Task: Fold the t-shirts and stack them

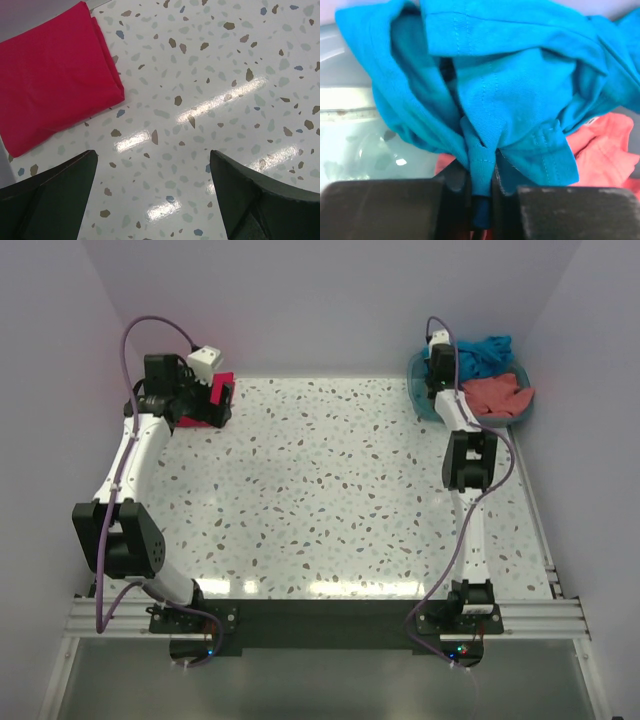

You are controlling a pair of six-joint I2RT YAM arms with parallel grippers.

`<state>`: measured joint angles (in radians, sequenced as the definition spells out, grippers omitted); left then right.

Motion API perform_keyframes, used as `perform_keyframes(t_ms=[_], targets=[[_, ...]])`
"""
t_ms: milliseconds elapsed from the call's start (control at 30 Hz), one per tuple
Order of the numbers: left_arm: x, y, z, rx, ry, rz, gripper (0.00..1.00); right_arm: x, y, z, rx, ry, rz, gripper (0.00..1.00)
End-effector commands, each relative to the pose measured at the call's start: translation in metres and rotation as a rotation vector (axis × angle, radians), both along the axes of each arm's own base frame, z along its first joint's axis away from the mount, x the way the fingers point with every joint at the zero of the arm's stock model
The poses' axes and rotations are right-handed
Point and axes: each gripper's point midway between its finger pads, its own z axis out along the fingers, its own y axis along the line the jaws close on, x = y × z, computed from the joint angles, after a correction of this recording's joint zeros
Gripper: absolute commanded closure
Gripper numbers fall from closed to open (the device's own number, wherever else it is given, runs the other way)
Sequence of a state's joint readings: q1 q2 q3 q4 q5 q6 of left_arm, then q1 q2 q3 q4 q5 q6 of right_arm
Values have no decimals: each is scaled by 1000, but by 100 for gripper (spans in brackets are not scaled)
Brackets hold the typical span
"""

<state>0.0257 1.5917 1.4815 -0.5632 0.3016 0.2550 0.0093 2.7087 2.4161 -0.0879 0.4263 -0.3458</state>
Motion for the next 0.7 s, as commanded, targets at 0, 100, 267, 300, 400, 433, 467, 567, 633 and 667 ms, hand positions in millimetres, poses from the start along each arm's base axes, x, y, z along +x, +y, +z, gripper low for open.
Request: perform_keyframes(t_ms=[0,100,267,300,400,433,467,567,633,667], targets=[[3,2,28,29,-75,-11,0,5,-6,119,60,-285,-52,99],[0,1,30,22,-81,-15,0,-12,8,178,151,-357,5,100],[-4,-6,30,-7,-92,-29,0,-47,33,256,272,-472,121,100],[-3,-6,31,-12,-94,-30,0,-57,33,281,268,-509,130,100],[-3,-9,34,-28,-103,-32,0,-69,39,308,251,-530,176,100],[-3,-9,36,-37,-108,-28,0,-71,41,311,247,-529,188,100],[-4,-10,36,-43,-106,-30,0,-71,43,310,242,-518,199,100],[-4,-12,37,-50,-104,-38,0,-74,39,294,206,-469,195,100],[-7,-12,37,-49,-103,-43,0,-79,36,285,175,-439,186,100],[-8,-11,37,-44,-102,-36,0,-79,35,267,166,-404,185,100]])
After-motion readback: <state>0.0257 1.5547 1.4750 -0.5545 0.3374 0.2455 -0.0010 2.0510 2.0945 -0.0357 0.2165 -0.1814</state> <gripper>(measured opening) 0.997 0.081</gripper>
